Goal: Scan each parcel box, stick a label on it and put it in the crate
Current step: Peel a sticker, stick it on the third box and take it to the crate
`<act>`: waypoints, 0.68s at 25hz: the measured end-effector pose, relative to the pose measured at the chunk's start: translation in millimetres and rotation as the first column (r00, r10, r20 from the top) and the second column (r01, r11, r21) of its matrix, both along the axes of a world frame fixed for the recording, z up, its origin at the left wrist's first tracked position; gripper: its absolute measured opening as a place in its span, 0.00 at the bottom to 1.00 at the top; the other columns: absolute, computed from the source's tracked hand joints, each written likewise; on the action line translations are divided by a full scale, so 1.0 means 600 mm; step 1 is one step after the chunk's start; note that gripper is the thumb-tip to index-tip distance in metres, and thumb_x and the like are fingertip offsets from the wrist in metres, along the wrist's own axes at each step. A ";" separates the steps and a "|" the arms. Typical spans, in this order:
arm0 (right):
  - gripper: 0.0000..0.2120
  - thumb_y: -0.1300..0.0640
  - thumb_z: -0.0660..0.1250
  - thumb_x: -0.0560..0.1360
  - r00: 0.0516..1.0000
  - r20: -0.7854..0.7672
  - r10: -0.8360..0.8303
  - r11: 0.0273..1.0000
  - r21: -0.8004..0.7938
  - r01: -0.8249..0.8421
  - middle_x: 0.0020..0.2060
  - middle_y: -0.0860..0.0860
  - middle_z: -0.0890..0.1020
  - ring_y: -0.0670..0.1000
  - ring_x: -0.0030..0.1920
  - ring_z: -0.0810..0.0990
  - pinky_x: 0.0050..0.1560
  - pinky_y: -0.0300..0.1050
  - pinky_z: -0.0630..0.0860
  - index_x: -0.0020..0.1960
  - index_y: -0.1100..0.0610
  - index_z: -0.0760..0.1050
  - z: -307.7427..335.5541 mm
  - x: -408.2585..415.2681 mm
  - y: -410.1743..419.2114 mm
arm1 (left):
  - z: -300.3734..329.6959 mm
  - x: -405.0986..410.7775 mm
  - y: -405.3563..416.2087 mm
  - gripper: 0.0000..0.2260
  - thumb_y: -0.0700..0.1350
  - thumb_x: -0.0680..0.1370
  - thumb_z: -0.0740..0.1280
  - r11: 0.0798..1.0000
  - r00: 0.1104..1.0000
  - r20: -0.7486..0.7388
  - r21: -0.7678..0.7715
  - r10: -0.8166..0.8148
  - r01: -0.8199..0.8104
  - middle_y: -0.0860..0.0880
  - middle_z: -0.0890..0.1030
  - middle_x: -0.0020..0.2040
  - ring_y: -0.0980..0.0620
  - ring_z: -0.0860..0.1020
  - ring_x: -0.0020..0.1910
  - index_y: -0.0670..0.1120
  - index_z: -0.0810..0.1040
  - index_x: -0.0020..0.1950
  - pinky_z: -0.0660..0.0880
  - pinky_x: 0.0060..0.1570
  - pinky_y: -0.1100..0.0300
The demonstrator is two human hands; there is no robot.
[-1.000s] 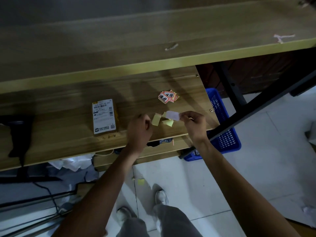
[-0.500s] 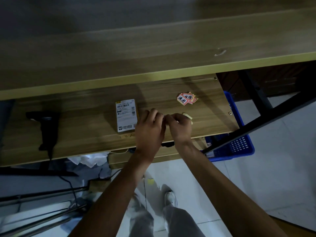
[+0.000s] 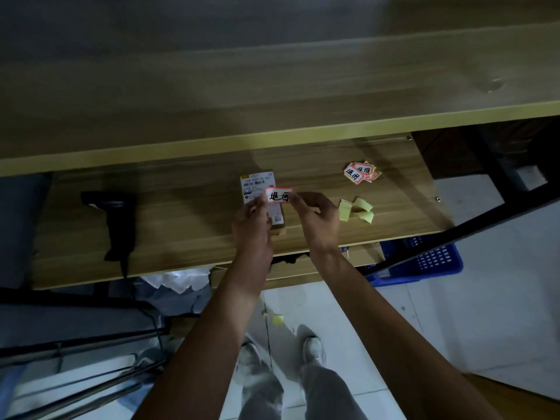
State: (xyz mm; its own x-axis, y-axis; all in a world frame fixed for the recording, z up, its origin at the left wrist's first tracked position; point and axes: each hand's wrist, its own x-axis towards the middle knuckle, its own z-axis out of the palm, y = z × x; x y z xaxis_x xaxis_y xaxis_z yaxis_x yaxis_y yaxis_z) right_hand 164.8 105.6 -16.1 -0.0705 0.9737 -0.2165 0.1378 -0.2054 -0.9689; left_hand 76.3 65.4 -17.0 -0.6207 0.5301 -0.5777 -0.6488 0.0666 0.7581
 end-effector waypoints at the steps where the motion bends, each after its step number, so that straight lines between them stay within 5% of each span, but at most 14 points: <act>1: 0.09 0.52 0.73 0.72 1.000 -0.006 0.020 1.000 -0.008 -0.021 0.40 0.48 0.85 0.43 0.42 0.81 0.40 0.32 0.72 0.46 0.57 0.83 -0.002 -0.003 -0.001 | -0.001 -0.003 -0.001 0.02 0.46 0.77 0.69 1.000 1.000 0.030 -0.002 -0.002 0.002 0.55 0.80 0.29 0.60 0.79 0.30 0.48 0.78 0.45 0.75 0.29 0.66; 4: 0.04 0.57 0.72 0.73 0.998 -0.023 0.060 0.998 -0.011 -0.061 0.38 0.49 0.84 0.44 0.38 0.80 0.37 0.31 0.74 0.43 0.58 0.82 -0.004 -0.018 0.001 | 0.000 -0.014 -0.004 0.03 0.44 0.77 0.68 1.000 0.999 0.032 0.010 0.014 -0.014 0.54 0.77 0.27 0.62 0.76 0.25 0.45 0.77 0.47 0.72 0.25 0.69; 7: 0.07 0.61 0.72 0.72 0.999 -0.011 0.033 0.999 0.020 -0.033 0.34 0.47 0.82 0.43 0.35 0.79 0.36 0.35 0.73 0.37 0.52 0.80 -0.008 -0.029 0.008 | -0.005 -0.028 -0.008 0.04 0.45 0.76 0.69 0.999 0.995 -0.094 -0.017 -0.042 0.041 0.48 0.81 0.40 0.54 0.81 0.38 0.45 0.78 0.47 0.76 0.29 0.67; 11: 0.04 0.57 0.70 0.73 0.998 0.064 0.028 0.999 0.022 -0.030 0.35 0.46 0.83 0.43 0.35 0.80 0.35 0.38 0.75 0.40 0.53 0.81 -0.023 -0.052 0.022 | -0.008 -0.058 -0.014 0.13 0.51 0.77 0.68 0.918 0.716 -0.586 -0.339 -0.379 0.208 0.46 0.82 0.47 0.52 0.81 0.42 0.42 0.78 0.54 0.73 0.31 0.70; 17: 0.09 0.52 0.65 0.77 0.981 0.183 0.071 0.996 0.046 -0.081 0.39 0.50 0.81 0.45 0.35 0.78 0.32 0.37 0.75 0.44 0.57 0.78 -0.062 -0.111 0.069 | -0.026 -0.113 0.061 0.08 0.49 0.78 0.66 0.841 0.563 -0.643 -0.500 -0.519 0.205 0.45 0.82 0.48 0.46 0.81 0.46 0.45 0.77 0.49 0.80 0.47 0.48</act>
